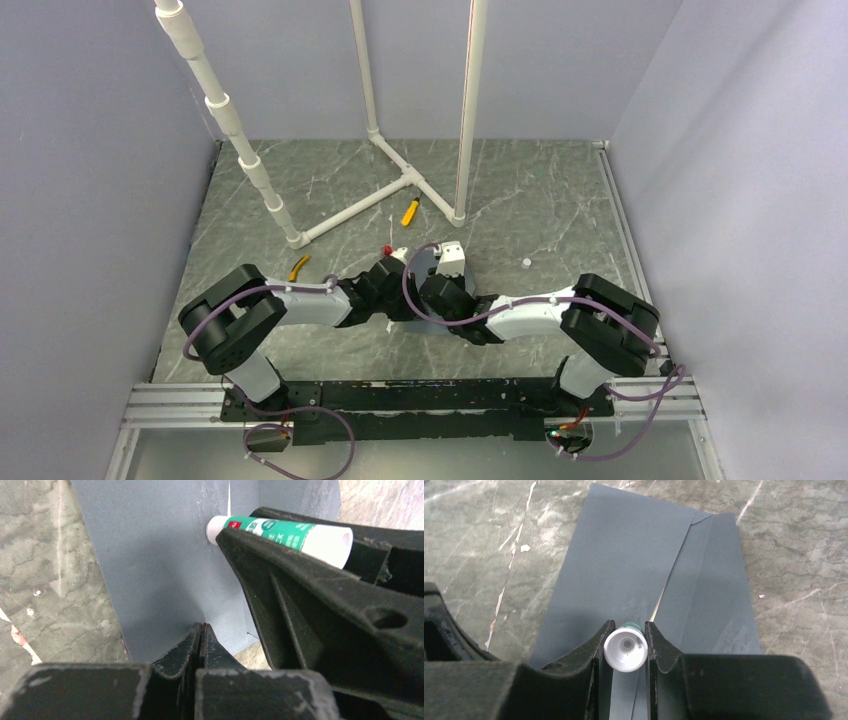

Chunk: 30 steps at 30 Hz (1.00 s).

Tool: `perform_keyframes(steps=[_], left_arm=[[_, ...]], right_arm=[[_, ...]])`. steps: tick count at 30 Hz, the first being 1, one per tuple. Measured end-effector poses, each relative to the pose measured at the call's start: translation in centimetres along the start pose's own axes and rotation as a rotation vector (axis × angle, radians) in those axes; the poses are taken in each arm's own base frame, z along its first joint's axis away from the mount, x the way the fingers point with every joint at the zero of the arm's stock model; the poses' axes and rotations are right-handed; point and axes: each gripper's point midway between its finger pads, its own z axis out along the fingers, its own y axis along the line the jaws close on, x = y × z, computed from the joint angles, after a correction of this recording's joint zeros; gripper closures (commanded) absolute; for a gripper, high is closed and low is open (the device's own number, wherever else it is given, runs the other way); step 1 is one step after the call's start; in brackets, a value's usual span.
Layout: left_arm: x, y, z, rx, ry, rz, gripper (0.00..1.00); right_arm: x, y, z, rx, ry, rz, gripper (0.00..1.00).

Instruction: Place the letter into the envelope and seal it

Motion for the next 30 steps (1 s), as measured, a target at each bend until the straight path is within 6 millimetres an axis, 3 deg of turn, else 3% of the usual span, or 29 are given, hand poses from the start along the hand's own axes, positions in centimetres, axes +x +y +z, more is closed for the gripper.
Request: perform_keyframes(steps=[15,22,30], left_arm=[[-0.1,0.2,0.0,0.035,0.010,-0.049,0.98],[-0.1,0.1,0.0,0.046,0.026,-0.065,0.98],[-0.1,0.1,0.1,0.055,0.030,-0.075,0.98]], right_arm=[[-1.7,-1.0,2.6,0.049,-0.023,0.027,1.00],[-1.1,-0.5,1.8,0.033,0.027,0.064,1.00],[0.6,1.1,-0.7,-0.025,0.106,0.067,1.00]])
